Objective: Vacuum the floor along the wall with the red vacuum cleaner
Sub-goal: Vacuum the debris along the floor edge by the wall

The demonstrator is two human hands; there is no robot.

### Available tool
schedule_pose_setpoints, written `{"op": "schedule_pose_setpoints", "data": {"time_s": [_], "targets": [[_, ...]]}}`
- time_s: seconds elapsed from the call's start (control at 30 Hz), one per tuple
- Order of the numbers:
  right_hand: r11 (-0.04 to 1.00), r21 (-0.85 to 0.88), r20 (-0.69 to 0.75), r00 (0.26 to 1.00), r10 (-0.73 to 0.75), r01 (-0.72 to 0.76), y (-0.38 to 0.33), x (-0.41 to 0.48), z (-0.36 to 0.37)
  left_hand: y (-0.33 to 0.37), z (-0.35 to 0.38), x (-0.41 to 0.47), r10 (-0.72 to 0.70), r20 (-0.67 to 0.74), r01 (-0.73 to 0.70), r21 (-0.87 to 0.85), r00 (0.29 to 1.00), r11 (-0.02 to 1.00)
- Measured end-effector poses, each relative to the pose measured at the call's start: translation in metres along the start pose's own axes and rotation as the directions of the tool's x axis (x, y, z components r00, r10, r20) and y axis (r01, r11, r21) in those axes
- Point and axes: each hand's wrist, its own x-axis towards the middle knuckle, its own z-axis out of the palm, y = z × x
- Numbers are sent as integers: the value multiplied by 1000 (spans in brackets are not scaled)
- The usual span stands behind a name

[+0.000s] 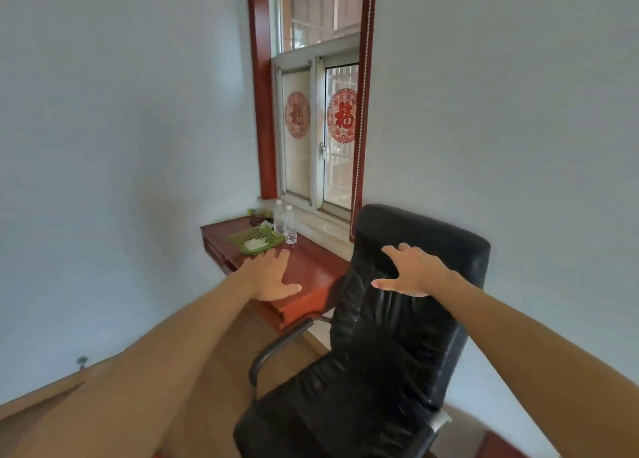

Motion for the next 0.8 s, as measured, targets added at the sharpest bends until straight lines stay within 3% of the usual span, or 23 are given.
{"op": "schedule_pose_setpoints", "data": {"time_s": [0.4, 0.8], "targets": [[922, 54, -46, 924, -381, 383, -181, 67, -27, -154, -24, -128, -374, -2, 373, 86, 927, 924], [782, 36, -4, 782, -623, 623, -258, 100, -19, -189, -21, -187, -611, -22, 610, 110, 791, 785]]}}
